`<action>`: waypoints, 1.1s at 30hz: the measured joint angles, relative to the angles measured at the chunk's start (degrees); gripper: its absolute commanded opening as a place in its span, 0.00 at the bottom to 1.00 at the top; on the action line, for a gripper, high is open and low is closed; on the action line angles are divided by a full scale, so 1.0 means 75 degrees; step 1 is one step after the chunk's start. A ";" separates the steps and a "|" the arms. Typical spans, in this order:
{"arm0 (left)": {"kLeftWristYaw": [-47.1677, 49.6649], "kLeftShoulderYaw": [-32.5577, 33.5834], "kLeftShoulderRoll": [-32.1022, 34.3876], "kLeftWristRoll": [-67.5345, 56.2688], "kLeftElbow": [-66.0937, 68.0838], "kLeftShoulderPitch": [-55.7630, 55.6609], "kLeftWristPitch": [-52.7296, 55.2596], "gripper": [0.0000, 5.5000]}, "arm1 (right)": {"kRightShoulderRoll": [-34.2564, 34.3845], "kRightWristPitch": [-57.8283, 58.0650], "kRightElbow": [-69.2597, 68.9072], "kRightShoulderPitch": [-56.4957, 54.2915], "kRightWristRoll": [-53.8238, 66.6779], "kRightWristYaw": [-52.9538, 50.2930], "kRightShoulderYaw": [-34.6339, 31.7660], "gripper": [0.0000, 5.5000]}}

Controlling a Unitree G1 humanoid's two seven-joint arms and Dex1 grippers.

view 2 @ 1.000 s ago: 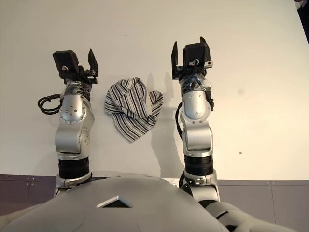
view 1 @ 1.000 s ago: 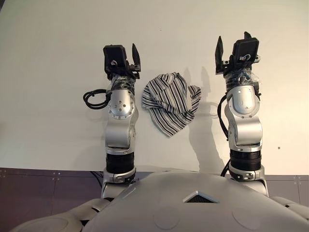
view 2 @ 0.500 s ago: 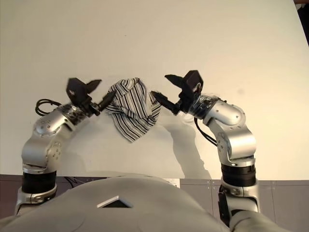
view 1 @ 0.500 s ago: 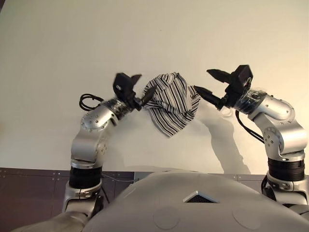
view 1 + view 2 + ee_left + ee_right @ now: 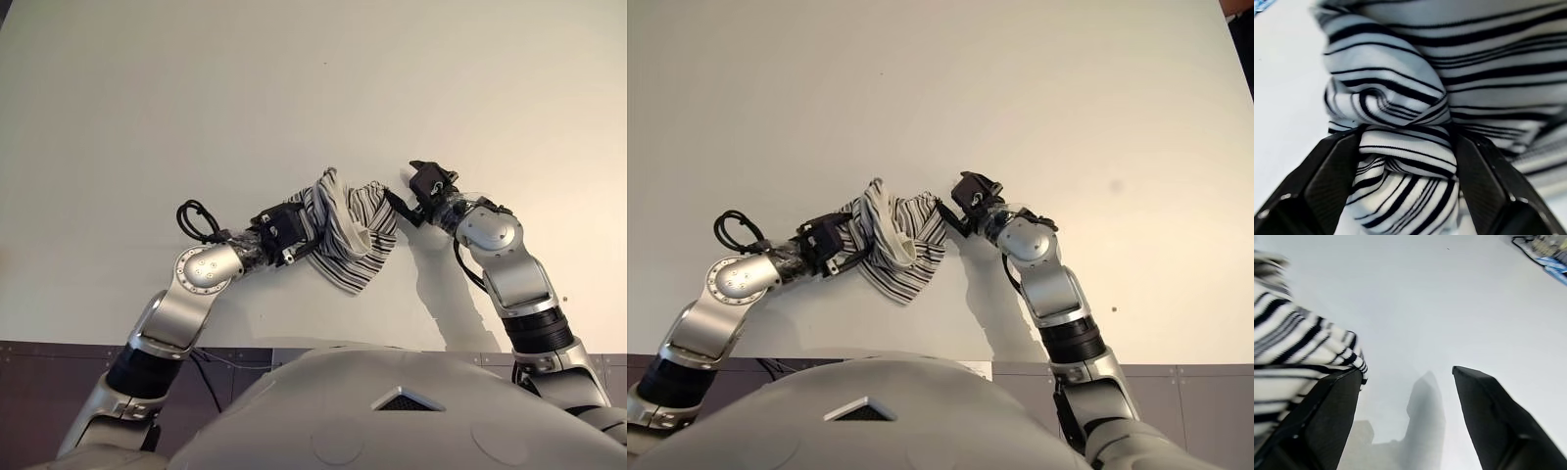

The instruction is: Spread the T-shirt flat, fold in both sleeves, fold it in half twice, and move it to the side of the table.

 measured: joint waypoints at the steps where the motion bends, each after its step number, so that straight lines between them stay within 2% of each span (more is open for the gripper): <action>1: -0.0175 0.0086 0.0267 -0.0018 0.0085 0.0120 -0.0318 0.58 | -0.0038 -0.0117 0.0223 -0.0141 -0.0227 -0.0268 -0.0006 0.61; 4: -0.0562 0.0568 0.0841 -0.0455 0.0326 0.0492 -0.0895 0.58 | -0.0238 -0.0206 0.1085 -0.0688 -0.0791 -0.1088 -0.0498 0.61; 7: -0.0844 0.0924 0.0918 -0.0846 0.0586 0.0582 -0.1051 0.58 | -0.0107 -0.0374 0.1625 -0.0993 -0.0995 -0.1803 -0.0819 0.61; 10: -0.0937 0.1234 0.0881 -0.1149 0.0902 0.0483 -0.1017 0.58 | 0.0219 -0.0218 0.0727 -0.1000 -0.0213 -0.1519 -0.1274 0.61; 12: -0.0905 0.1480 0.0687 -0.1543 0.0873 0.0447 -0.0541 0.58 | 0.0438 0.0365 -0.0774 -0.0619 0.0905 -0.0478 -0.0971 0.61; 15: -0.0517 0.1437 0.0186 -0.1725 0.0560 0.0658 0.0065 0.58 | 0.0386 0.1638 -0.2782 0.0461 0.2290 0.0820 0.0185 0.61; 18: -0.0064 0.1104 -0.0439 -0.1795 0.0010 0.1027 0.0518 0.58 | 0.0242 0.2052 -0.2402 0.0459 0.1903 0.0899 0.1005 0.61; 22: 0.0334 0.0747 -0.0891 -0.1788 -0.0482 0.1288 0.0960 0.58 | 0.0203 0.1482 -0.1135 -0.0306 0.0972 0.0649 0.1529 0.61; 25: 0.0442 0.0786 -0.0936 -0.1701 -0.0456 0.1380 0.0851 0.58 | -0.0135 0.1426 -0.1507 0.0047 0.1073 0.0743 0.1136 0.61; 29: 0.0531 0.0887 -0.0973 -0.1637 -0.0295 0.1453 0.0693 0.58 | -0.0868 0.1963 -0.2553 0.0657 0.2276 0.1533 -0.0313 0.61; 31: 0.0542 0.0911 -0.0977 -0.1606 -0.0167 0.1392 0.0600 0.58 | -0.1406 0.1905 -0.2497 0.0693 0.2236 0.1855 -0.0435 0.61; 33: 0.0599 0.0943 -0.0978 -0.1470 0.0015 0.1300 0.0456 0.58 | -0.1818 0.1666 -0.1948 0.0813 0.1945 0.2092 -0.0193 0.61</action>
